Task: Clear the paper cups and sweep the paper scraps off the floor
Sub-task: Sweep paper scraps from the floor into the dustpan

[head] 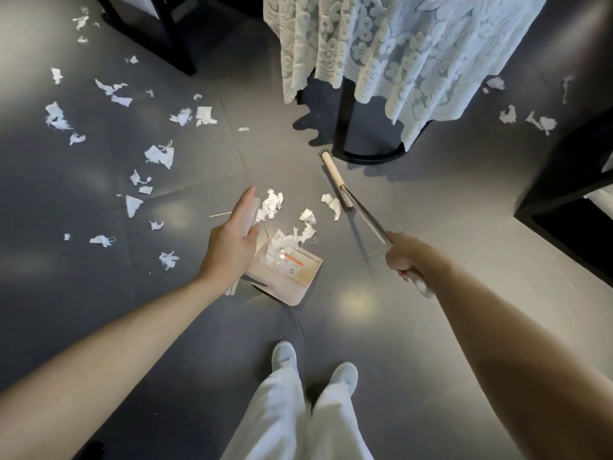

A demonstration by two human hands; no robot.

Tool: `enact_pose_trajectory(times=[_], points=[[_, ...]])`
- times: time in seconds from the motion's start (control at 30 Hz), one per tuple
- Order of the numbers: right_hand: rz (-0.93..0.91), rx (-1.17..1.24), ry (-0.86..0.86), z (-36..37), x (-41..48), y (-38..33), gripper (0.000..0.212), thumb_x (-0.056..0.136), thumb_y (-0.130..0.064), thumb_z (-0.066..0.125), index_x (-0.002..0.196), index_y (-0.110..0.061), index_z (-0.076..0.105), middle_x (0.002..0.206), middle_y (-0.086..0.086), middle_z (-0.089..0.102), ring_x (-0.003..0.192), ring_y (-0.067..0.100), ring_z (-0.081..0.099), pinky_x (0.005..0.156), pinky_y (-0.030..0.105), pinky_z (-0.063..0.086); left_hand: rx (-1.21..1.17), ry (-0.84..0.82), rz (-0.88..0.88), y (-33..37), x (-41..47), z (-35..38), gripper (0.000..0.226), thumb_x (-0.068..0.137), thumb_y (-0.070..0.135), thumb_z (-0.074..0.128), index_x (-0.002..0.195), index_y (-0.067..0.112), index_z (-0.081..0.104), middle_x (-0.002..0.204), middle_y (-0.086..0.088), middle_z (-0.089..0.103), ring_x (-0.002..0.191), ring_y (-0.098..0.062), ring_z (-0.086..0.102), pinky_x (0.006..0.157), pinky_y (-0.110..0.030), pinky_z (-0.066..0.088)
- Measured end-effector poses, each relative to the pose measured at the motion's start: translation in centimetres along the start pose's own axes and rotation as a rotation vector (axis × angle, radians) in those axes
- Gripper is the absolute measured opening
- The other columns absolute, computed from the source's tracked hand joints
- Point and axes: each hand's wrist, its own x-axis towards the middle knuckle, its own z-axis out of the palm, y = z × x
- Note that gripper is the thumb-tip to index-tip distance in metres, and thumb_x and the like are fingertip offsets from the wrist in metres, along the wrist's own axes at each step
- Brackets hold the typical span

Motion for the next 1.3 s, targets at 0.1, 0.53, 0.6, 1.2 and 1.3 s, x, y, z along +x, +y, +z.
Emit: enact_pose_trajectory(times=[0.1,0.53,0.6,1.2,1.3], points=[[-0.057,-0.049,-0.045,0.6,1.9,-1.6,0.059,0.087,0.004,0.038,0.143,-0.012,0.037,0.073,0.016,0.059,0.053,0.025,0.057,0.043,0.028,0.045,-0.007,0.038,-0.008,-0.7,1.9,-0.9,0.062,0.097,0.013,0.054,0.148,0.039,0.029,0.143,0.004,0.049,0.127,-0.025,0.048,0.095,-0.02,0.034],[0.002,0.16,-0.506,-1.4,-4.0,-2.2,0.07,0.088,0.01,0.044,0.14,-0.037,0.036,0.054,0.005,0.036,0.036,0.011,0.032,0.037,0.016,0.031,0.023,0.015,0.013,-0.9,5.0,-2.6,0.062,0.098,0.009,0.049,0.151,0.032,0.025,0.148,0.003,0.044,0.128,-0.03,0.047,0.102,-0.029,0.035],[0.019,0.192,-0.5,-2.7,-5.3,-2.0,0.072,0.089,0.009,0.046,0.143,-0.038,0.033,0.054,0.004,0.036,0.038,0.011,0.032,0.037,0.017,0.03,0.003,0.027,0.004,-1.4,4.4,-2.7,0.062,0.098,0.009,0.049,0.151,0.031,0.025,0.147,0.0,0.045,0.128,-0.032,0.047,0.101,-0.031,0.036],[-0.222,-0.172,-0.098,-0.1,-0.5,-15.9,0.028,0.087,0.001,0.05,0.113,-0.005,0.05,0.064,0.011,0.057,0.053,0.023,0.052,0.05,0.028,0.043,-0.064,0.252,-0.136,-9.3,1.5,-10.9,0.064,0.095,0.007,0.052,0.148,0.037,0.031,0.143,0.006,0.05,0.118,-0.03,0.056,0.101,-0.034,0.042],[-0.243,-0.296,-0.051,1.4,1.7,-17.9,0.034,0.085,0.003,0.044,0.119,-0.002,0.048,0.068,0.013,0.058,0.055,0.024,0.054,0.046,0.026,0.041,-0.025,0.251,-0.191,-10.7,2.0,-12.3,0.062,0.097,0.012,0.051,0.146,0.044,0.029,0.139,0.008,0.053,0.115,-0.029,0.057,0.096,-0.032,0.042]])
